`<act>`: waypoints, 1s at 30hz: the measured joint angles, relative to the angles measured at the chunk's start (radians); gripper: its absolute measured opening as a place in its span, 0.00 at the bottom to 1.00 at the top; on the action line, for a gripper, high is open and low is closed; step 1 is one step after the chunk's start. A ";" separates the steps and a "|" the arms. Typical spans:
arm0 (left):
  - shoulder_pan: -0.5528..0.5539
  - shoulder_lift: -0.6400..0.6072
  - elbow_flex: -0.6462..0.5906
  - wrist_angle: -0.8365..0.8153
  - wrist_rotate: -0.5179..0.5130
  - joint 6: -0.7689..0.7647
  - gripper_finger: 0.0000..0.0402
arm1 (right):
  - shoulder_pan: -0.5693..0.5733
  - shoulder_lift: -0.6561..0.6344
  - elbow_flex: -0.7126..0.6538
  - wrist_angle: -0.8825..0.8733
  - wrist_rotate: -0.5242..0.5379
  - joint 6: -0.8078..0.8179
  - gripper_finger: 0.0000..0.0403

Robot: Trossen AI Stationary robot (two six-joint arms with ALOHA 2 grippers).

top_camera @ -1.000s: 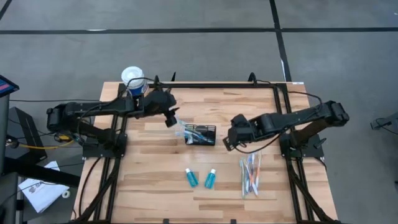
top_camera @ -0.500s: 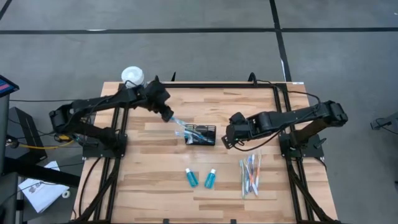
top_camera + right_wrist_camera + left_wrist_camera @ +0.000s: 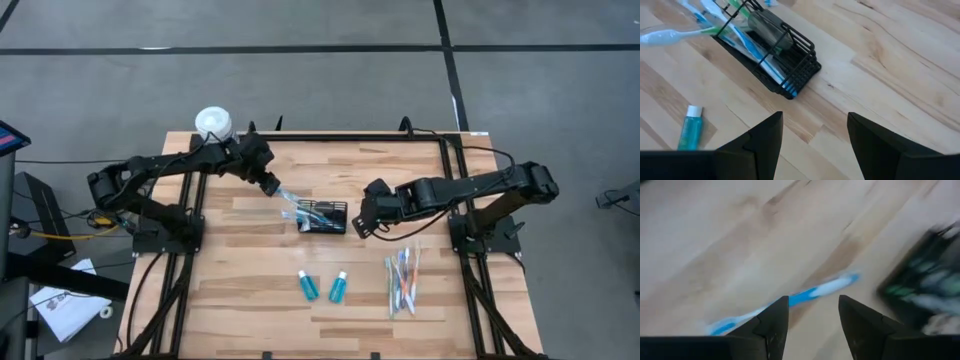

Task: Pick & Place toothbrushing station
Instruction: Put the blue toothbrush into the mesh

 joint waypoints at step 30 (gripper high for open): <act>-0.062 0.216 0.000 0.028 -0.248 0.706 0.42 | -0.061 0.000 0.000 0.173 -0.078 -0.123 0.53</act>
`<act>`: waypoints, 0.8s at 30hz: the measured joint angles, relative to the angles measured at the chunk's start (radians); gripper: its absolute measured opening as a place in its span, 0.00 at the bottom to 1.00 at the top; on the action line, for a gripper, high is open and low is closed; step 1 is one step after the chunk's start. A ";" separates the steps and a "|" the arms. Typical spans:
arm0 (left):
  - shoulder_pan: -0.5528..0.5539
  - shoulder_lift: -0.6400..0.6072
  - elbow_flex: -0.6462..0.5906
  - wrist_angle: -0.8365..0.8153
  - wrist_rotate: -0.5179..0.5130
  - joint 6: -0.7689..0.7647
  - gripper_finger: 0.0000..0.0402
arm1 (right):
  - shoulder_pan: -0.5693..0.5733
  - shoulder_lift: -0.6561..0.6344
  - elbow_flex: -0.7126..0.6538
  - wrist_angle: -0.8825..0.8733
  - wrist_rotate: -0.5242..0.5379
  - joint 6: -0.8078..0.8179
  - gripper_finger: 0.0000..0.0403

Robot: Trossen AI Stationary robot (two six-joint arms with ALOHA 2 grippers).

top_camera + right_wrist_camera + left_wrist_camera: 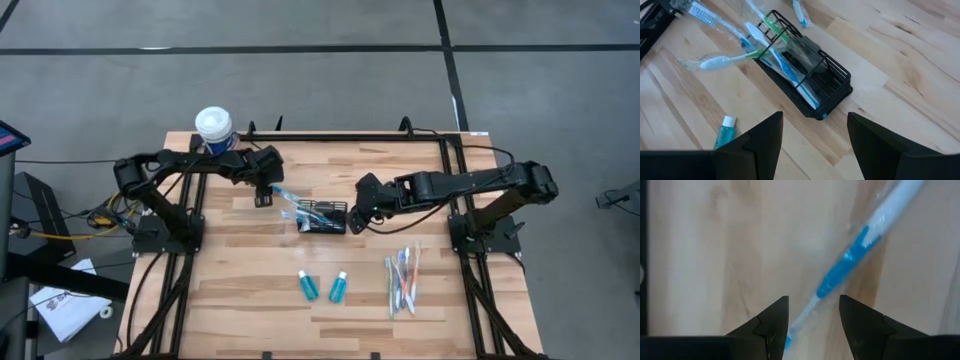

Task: Pick & Place toothbrushing station
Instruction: Put the blue toothbrush into the mesh

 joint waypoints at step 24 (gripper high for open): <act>0.014 -0.009 -0.056 0.000 0.057 0.114 0.42 | -0.014 0.000 0.000 0.070 -0.034 -0.086 0.53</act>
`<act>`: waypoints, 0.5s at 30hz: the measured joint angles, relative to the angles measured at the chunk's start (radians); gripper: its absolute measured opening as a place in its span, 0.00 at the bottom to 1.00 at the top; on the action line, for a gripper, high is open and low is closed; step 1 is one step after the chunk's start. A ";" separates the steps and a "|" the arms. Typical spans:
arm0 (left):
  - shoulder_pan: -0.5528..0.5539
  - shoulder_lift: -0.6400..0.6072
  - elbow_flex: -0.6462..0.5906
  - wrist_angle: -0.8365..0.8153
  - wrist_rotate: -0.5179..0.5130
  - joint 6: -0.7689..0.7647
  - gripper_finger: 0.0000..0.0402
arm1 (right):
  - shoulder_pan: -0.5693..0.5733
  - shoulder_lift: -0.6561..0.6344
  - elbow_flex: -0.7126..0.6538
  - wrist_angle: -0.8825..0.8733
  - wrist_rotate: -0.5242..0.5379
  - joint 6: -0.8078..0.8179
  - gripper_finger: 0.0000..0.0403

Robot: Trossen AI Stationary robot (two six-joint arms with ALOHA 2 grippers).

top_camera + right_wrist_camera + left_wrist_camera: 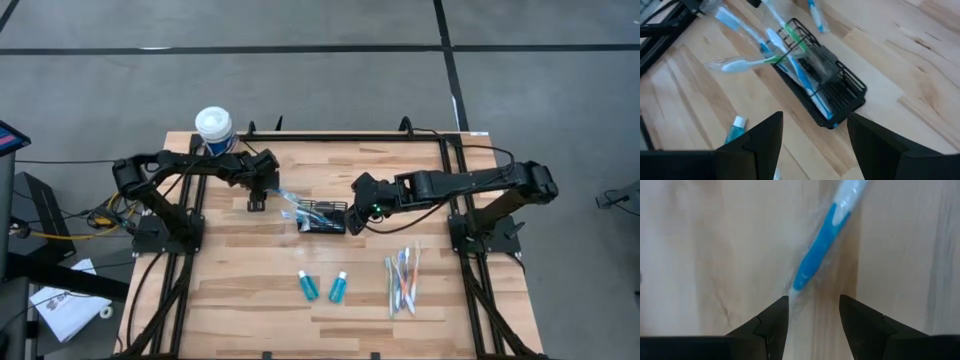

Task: Pick & Place toothbrushing station
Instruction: Put the blue toothbrush into the mesh

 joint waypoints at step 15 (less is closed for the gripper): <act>0.042 0.004 -0.050 0.169 -0.057 0.004 0.32 | -0.022 0.000 0.000 0.090 -0.046 0.005 0.53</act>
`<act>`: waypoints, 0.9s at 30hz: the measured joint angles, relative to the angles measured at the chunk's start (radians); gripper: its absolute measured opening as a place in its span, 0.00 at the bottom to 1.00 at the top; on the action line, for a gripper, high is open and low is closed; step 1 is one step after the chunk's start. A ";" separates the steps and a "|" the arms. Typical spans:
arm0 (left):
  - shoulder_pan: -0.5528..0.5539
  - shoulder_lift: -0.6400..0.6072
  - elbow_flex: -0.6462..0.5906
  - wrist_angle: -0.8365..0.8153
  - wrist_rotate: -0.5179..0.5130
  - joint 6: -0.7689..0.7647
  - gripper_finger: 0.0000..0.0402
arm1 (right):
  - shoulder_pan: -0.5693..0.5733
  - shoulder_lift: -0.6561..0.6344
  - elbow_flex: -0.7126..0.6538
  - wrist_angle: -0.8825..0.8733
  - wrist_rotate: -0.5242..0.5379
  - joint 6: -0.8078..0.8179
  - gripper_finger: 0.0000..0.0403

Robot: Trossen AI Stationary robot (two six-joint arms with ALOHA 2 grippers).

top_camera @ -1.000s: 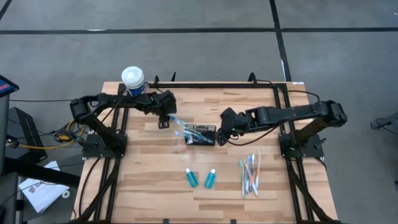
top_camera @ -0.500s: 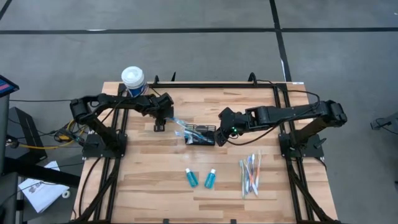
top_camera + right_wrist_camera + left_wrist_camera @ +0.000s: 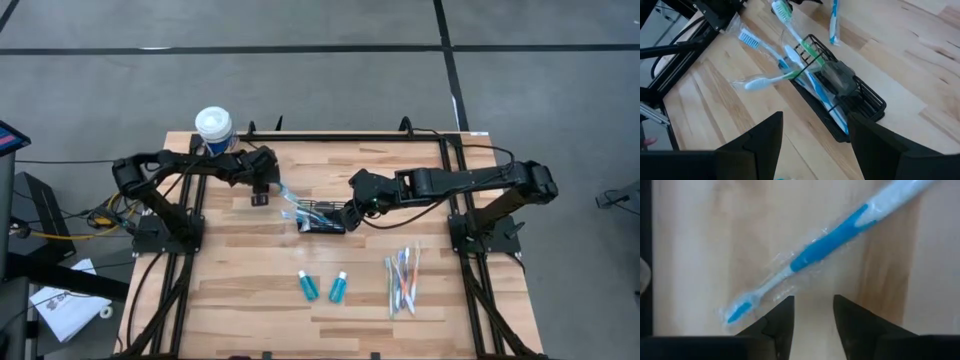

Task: Pick & Place toothbrushing station
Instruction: Put the blue toothbrush into the mesh

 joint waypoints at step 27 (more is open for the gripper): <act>0.016 0.069 0.071 -0.021 0.012 0.166 0.44 | -0.015 0.000 0.000 0.046 -0.052 -0.007 0.53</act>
